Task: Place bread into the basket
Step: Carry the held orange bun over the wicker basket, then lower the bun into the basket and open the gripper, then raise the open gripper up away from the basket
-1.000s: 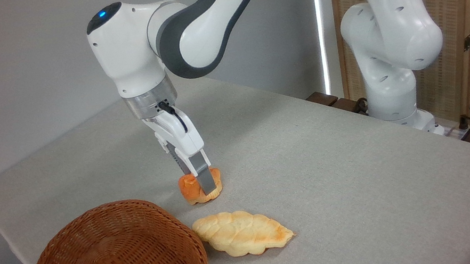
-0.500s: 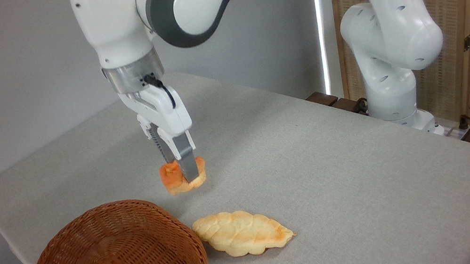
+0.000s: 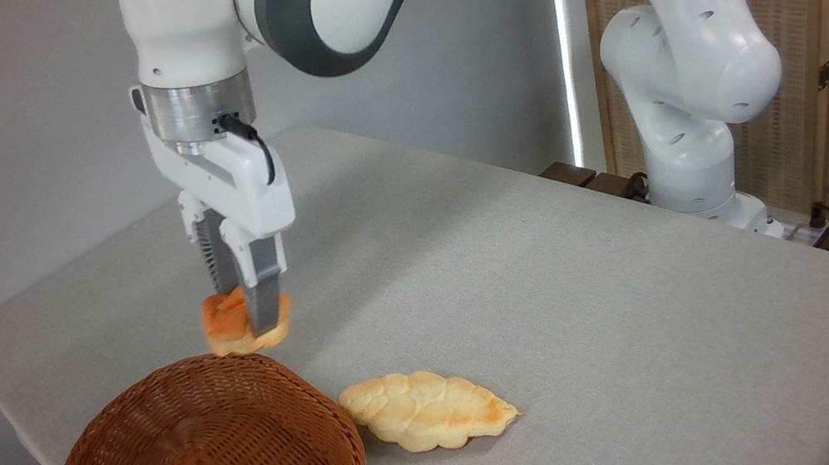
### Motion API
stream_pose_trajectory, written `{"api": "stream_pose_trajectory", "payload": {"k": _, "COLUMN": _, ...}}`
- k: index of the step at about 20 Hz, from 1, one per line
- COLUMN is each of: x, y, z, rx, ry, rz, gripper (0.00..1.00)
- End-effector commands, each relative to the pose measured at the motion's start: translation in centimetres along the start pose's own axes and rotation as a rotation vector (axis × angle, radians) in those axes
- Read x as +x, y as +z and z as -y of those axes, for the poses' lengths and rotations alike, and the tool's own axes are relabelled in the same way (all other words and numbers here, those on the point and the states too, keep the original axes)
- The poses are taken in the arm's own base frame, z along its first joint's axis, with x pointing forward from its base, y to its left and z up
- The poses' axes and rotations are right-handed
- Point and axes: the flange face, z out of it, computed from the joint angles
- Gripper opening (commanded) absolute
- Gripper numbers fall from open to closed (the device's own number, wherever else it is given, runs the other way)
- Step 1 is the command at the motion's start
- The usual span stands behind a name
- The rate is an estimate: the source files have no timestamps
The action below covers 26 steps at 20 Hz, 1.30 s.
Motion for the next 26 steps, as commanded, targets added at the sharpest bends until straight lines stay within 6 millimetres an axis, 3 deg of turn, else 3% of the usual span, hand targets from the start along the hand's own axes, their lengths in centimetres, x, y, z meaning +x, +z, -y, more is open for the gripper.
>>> {"api": "stream_pose_trajectory", "payload": {"k": 1, "x": 1.3, "y": 1.4, "z": 1.5, "rx": 0.048, "ry": -0.016, "rz": -0.074, "gripper": 0.90}}
{"api": "stream_pose_trajectory", "payload": {"k": 2, "x": 1.5, "y": 1.6, "z": 1.4, "rx": 0.050, "ry": -0.030, "rz": -0.080, "gripper": 1.00}}
{"api": "stream_pose_trajectory", "payload": {"k": 6, "x": 1.8, "y": 2.5, "z": 1.3, "rx": 0.043, "ry": -0.041, "rz": -0.076, "gripper": 1.00}}
{"api": "stream_pose_trajectory", "payload": {"k": 18, "x": 1.7, "y": 1.9, "z": 1.0, "rx": 0.027, "ry": -0.074, "rz": -0.081, "gripper": 1.00}}
{"api": "stream_pose_trajectory", "payload": {"k": 26, "x": -1.3, "y": -0.2, "z": -0.7, "rx": -0.097, "ry": -0.080, "rz": 0.097, "gripper": 1.00}}
